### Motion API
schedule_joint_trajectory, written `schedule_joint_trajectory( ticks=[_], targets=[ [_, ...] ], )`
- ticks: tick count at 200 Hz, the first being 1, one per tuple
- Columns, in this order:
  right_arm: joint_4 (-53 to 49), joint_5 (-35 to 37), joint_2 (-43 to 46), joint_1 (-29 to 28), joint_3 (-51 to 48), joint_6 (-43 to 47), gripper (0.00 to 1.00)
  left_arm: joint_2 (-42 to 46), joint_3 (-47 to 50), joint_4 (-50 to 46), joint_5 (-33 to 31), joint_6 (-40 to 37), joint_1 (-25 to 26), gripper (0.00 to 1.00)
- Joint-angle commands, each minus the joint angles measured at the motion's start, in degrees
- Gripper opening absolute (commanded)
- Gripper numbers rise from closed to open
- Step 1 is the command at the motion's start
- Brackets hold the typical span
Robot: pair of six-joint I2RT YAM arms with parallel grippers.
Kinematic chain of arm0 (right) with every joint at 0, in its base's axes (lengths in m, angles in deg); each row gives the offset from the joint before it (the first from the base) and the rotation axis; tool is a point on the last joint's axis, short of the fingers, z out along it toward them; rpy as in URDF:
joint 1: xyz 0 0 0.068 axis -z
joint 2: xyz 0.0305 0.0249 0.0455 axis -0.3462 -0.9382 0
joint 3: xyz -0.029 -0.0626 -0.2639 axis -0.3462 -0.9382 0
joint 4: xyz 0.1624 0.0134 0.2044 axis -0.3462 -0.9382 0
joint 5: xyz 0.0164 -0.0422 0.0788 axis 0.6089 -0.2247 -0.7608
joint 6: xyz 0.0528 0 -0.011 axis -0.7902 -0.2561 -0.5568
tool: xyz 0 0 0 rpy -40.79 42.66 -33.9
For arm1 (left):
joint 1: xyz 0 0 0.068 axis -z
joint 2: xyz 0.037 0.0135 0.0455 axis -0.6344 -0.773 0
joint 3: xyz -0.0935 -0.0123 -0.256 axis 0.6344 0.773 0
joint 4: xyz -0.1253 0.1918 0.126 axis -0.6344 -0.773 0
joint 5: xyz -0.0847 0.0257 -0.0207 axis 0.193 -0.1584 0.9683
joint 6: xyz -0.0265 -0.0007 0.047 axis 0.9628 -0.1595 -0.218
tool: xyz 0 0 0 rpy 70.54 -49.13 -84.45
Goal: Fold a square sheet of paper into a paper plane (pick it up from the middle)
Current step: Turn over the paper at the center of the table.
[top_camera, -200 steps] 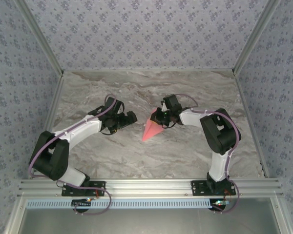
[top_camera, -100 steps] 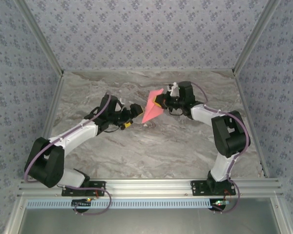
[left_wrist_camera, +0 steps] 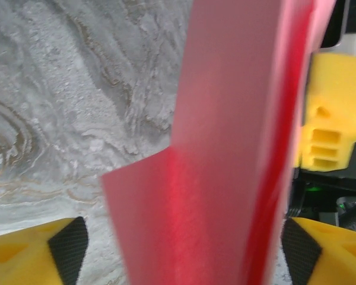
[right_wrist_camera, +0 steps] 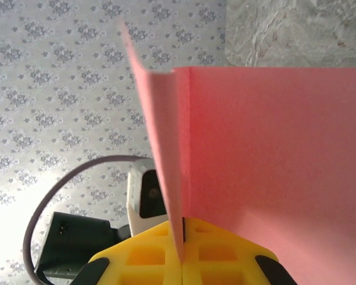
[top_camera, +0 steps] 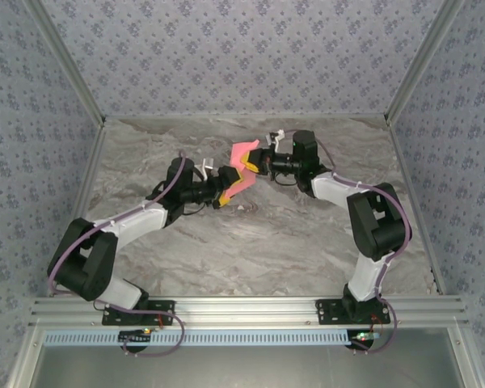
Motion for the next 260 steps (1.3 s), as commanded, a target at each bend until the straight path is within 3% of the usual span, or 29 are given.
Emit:
schedule_joint_trajectory(
  ticks=[1, 112, 147, 173, 195, 217, 241, 260],
  targets=[
    [-0.84, -2.7, -0.76, -0.22, 1.42, 0.33, 0.06, 0.42, -0.82, 5.82, 1.67, 0.43, -0.75, 0.8],
    [-8.92, -5.36, -0.69, -0.62, 2.01, 6.22, 0.1, 1.98, -0.63, 4.11, 1.87, -3.34, -1.64, 0.26],
    [-16.77, -3.42, 1.06, 0.34, 2.36, 11.03, 0.27, 2.15, -1.87, -1.3, 1.57, -6.08, -1.73, 0.13],
    [-26.26, 1.09, 4.0, 2.73, 1.89, 17.8, 0.41, 4.05, -4.71, -14.5, -1.98, -13.02, -2.01, 0.08],
    [-36.7, 8.73, 7.02, 4.03, 2.14, 26.2, 0.51, 5.42, -11.28, -37.47, -13.33, -24.26, -1.58, 0.07],
    [-42.94, 16.83, 9.83, 3.86, 1.74, 32.1, 0.62, 4.57, -18.72, -56.25, -31.23, -31.79, 0.67, 0.07],
    [-44.61, 22.66, 11.85, 3.45, 0.09, 34.1, 0.69, 0.94, -26.11, -70.59, -50.88, -34.17, 5.03, 0.06],
    [-45.56, 26.27, 12.69, 3.11, -0.64, 34.27, 0.71, -4.24, -31.19, -79.83, -64.69, -31.53, 8.26, 0.02]
  ],
)
